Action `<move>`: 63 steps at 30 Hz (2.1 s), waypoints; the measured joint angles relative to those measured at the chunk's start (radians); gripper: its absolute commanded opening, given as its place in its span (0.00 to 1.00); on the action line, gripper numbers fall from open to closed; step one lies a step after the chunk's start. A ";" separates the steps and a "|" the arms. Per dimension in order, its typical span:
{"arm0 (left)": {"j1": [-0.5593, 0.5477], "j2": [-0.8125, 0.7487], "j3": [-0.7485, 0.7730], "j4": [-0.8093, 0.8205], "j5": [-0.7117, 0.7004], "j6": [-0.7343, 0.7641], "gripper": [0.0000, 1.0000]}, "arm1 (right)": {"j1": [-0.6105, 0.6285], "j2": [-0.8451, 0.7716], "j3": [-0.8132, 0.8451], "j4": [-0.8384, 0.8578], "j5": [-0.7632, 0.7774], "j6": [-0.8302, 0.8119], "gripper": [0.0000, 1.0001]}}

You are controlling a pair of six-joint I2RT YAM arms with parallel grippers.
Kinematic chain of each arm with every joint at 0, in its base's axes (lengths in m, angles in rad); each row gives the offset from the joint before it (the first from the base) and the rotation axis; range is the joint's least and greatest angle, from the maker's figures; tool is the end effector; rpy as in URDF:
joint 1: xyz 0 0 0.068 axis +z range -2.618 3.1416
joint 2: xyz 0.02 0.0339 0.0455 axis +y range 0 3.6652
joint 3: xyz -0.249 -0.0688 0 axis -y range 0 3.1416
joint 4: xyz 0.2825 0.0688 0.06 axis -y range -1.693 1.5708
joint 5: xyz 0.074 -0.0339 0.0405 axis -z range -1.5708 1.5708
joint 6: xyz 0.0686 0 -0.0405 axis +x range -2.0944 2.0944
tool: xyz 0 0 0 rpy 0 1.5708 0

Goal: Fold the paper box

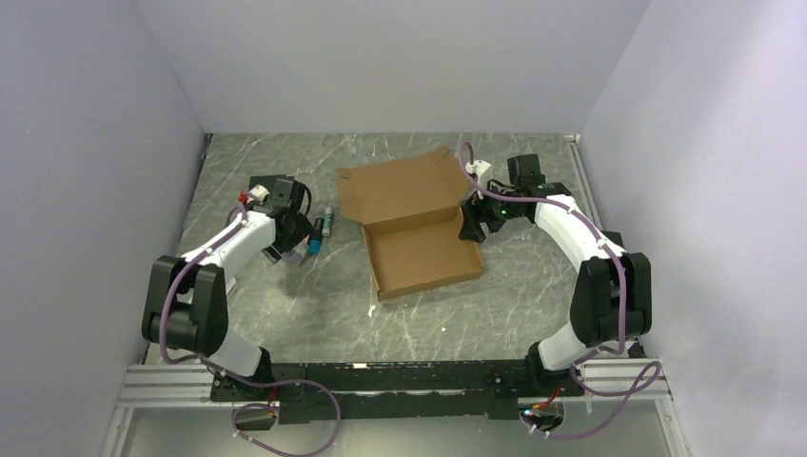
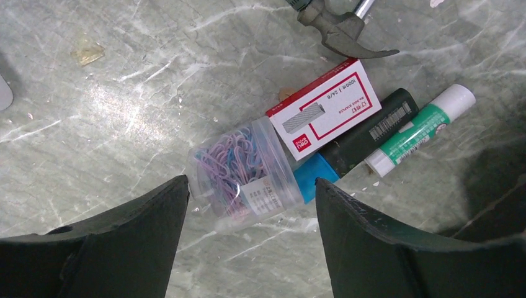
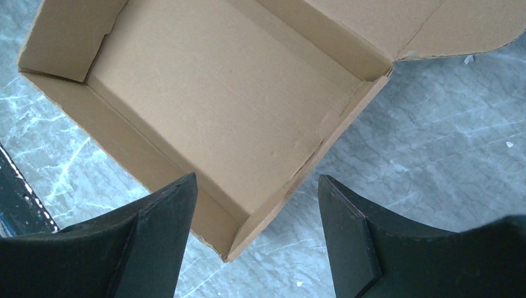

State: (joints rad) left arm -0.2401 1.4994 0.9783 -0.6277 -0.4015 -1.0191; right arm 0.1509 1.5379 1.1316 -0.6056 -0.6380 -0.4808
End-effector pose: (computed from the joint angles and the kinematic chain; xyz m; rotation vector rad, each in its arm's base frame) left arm 0.3301 -0.0532 0.1482 -1.0788 2.3334 0.0985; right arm 0.3532 0.0950 0.1964 -0.9671 2.2229 0.6725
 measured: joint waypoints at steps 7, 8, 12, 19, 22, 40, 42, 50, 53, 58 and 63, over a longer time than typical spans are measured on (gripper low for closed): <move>0.017 0.035 0.000 0.030 0.025 0.000 0.71 | 0.000 0.002 0.000 0.000 0.000 0.000 0.75; 0.019 0.035 0.000 0.035 0.029 0.000 0.71 | 0.000 0.003 0.000 0.000 0.000 0.000 0.75; 0.031 0.040 0.000 0.052 0.041 0.000 0.71 | 0.000 0.007 0.000 0.000 0.000 0.000 0.75; 0.039 0.052 0.000 0.076 0.056 0.000 0.78 | 0.000 0.013 0.000 0.000 0.000 0.000 0.75; 0.040 0.074 -0.003 0.081 0.082 0.000 0.75 | 0.000 0.013 0.000 0.000 0.000 0.000 0.75; 0.040 0.004 -0.061 0.068 0.122 0.012 0.00 | 0.000 0.013 0.000 -0.006 0.000 -0.002 0.75; 0.040 -0.032 -0.074 0.070 0.133 0.017 0.00 | 0.000 0.013 0.000 -0.008 0.000 -0.003 0.75; 0.040 -0.142 -0.100 0.089 0.191 0.071 0.00 | 0.000 0.013 0.000 -0.016 0.000 -0.004 0.75; 0.040 -0.180 -0.119 0.112 0.232 0.106 0.00 | 0.000 0.013 0.000 -0.017 0.000 -0.006 0.75; 0.040 -0.260 -0.179 0.185 0.334 0.179 0.00 | 0.000 0.013 0.000 -0.022 0.000 -0.007 0.75; 0.040 -0.304 -0.231 0.289 0.471 0.253 0.00 | 0.000 0.013 0.000 -0.023 0.000 -0.007 0.75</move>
State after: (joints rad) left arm -0.1997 1.1950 0.7471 -0.3389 0.0692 -0.7666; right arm 0.1509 1.5513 1.1316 -0.6281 -0.6384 -0.4881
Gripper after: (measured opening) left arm 0.627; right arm 0.749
